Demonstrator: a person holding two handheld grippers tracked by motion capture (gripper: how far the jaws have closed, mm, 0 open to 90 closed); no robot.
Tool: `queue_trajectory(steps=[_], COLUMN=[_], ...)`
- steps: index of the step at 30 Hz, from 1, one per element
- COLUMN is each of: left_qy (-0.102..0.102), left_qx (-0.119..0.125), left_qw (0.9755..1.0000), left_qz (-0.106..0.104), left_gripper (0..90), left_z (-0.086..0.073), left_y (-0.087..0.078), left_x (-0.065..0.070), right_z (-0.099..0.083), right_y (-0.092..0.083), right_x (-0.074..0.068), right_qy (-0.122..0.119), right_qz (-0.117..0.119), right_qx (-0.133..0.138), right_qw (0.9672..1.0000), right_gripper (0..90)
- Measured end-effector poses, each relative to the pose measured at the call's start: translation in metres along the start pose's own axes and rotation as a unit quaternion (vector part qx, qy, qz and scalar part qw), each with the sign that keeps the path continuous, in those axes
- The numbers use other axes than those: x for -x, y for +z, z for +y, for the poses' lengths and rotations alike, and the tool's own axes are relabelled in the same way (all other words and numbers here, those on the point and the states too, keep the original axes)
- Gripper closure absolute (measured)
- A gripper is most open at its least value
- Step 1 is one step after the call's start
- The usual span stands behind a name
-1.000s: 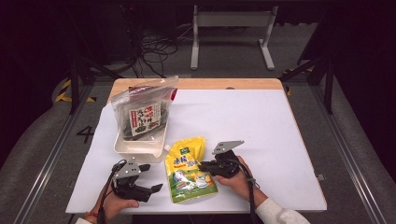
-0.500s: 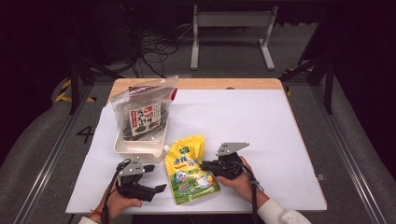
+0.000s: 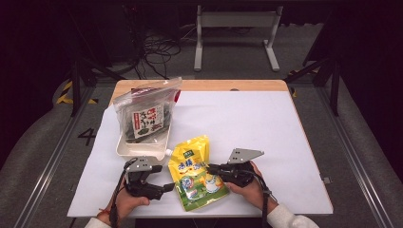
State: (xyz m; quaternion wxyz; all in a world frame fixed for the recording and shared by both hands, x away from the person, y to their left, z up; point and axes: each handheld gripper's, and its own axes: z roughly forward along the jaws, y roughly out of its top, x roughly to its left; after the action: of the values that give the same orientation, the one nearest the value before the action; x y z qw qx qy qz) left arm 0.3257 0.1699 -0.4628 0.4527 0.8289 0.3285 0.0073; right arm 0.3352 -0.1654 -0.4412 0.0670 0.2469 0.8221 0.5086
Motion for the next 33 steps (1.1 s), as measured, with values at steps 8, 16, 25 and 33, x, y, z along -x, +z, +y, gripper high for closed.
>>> queue_trajectory(steps=[8, 16, 25, 33], left_qy=[0.002, 0.018, 0.023, 0.057], left_qx=[-0.006, -0.003, 0.082, 0.116], left_qw=[0.9996, 0.9992, 0.9956, 0.9895], left_qz=[-0.028, -0.035, -0.038, -0.064], left_gripper=[13.1, 20.7, 43.6, 68.6], left_z=[0.004, 0.013, 0.026, 0.036], left_y=[0.010, 0.020, 0.005, -0.002], left_x=[0.004, 0.012, 0.011, 0.017], right_z=[0.003, 0.004, 0.000, 0.003], right_y=[-0.006, -0.004, -0.009, -0.004], right_x=[-0.008, -0.014, -0.006, -0.008], right_qy=[-0.017, -0.029, -0.011, -0.010], right_qz=[0.008, 0.011, 0.008, 0.000], right_qx=[0.019, 0.022, 0.047, 0.069], right_qw=[0.9996, 0.9993, 0.9988, 0.9975], right_gripper=[85.5, 86.2, 85.8, 84.0])
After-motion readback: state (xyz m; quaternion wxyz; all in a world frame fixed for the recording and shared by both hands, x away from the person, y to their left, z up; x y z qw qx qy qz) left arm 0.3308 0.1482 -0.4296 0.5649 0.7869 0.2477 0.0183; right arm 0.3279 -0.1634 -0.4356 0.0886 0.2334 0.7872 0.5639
